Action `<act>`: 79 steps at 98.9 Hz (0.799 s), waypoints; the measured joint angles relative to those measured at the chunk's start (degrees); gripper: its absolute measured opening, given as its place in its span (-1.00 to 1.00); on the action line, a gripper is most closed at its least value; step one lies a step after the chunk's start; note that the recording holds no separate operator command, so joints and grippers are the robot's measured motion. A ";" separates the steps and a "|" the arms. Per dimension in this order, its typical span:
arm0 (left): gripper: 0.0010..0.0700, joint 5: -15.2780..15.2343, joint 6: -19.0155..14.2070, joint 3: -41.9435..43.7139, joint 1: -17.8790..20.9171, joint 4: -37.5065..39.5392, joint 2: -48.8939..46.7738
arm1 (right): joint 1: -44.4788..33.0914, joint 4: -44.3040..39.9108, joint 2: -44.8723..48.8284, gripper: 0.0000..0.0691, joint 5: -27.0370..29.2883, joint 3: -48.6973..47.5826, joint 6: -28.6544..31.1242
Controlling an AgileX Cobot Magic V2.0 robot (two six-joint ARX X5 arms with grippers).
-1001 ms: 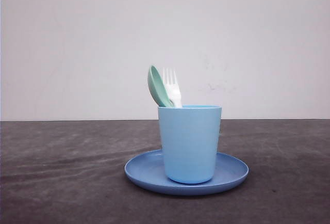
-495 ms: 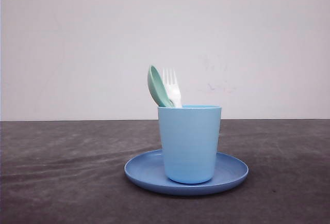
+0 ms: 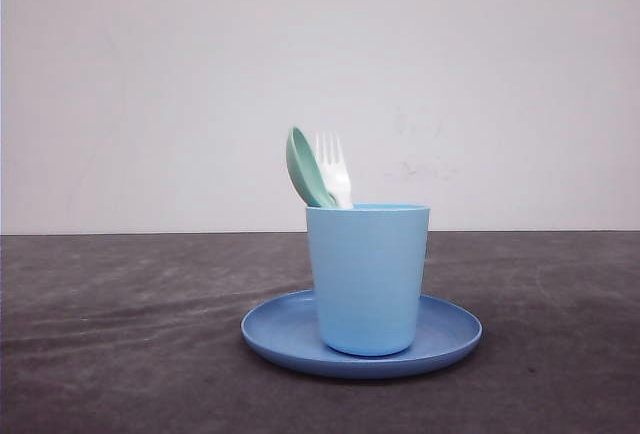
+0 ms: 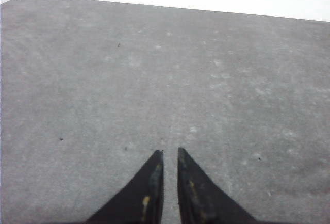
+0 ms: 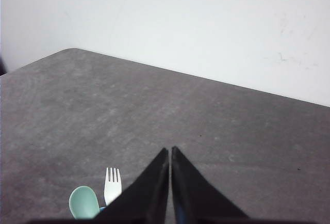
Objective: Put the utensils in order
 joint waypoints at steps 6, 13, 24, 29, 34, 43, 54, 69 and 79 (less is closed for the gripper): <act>-0.95 0.02 0.02 0.00 0.00 0.00 0.00 | -0.02 0.00 0.00 -0.98 0.00 0.00 0.00; -0.95 0.02 0.02 0.00 0.00 0.00 0.00 | -0.22 0.39 0.00 -0.98 0.57 0.00 -1.05; -0.95 0.00 0.00 0.00 0.00 0.00 0.00 | -4.42 3.30 0.00 -0.98 1.40 -0.02 -3.21; -0.95 0.02 0.00 0.00 0.00 0.00 0.00 | -7.52 4.52 0.00 -0.98 1.09 -0.26 -3.52; -0.95 0.02 0.02 0.00 0.00 0.00 0.00 | -11.08 5.20 -0.11 -0.98 -0.15 -0.92 -3.72; -0.95 0.02 0.00 0.00 0.00 0.00 0.00 | -18.78 6.43 -0.79 -0.98 -4.33 -4.04 -3.89; -0.95 0.02 0.00 0.00 0.00 0.00 0.00 | -28.28 9.99 -3.10 -0.98 -10.93 -10.56 -3.93; -0.95 0.02 0.00 0.00 0.00 -0.02 0.00 | -38.40 14.36 -10.84 -0.98 -16.17 -21.59 -3.93; -0.95 0.02 0.00 0.00 0.00 0.00 0.00 | -42.42 15.85 -17.25 -0.98 -16.26 -28.81 -3.91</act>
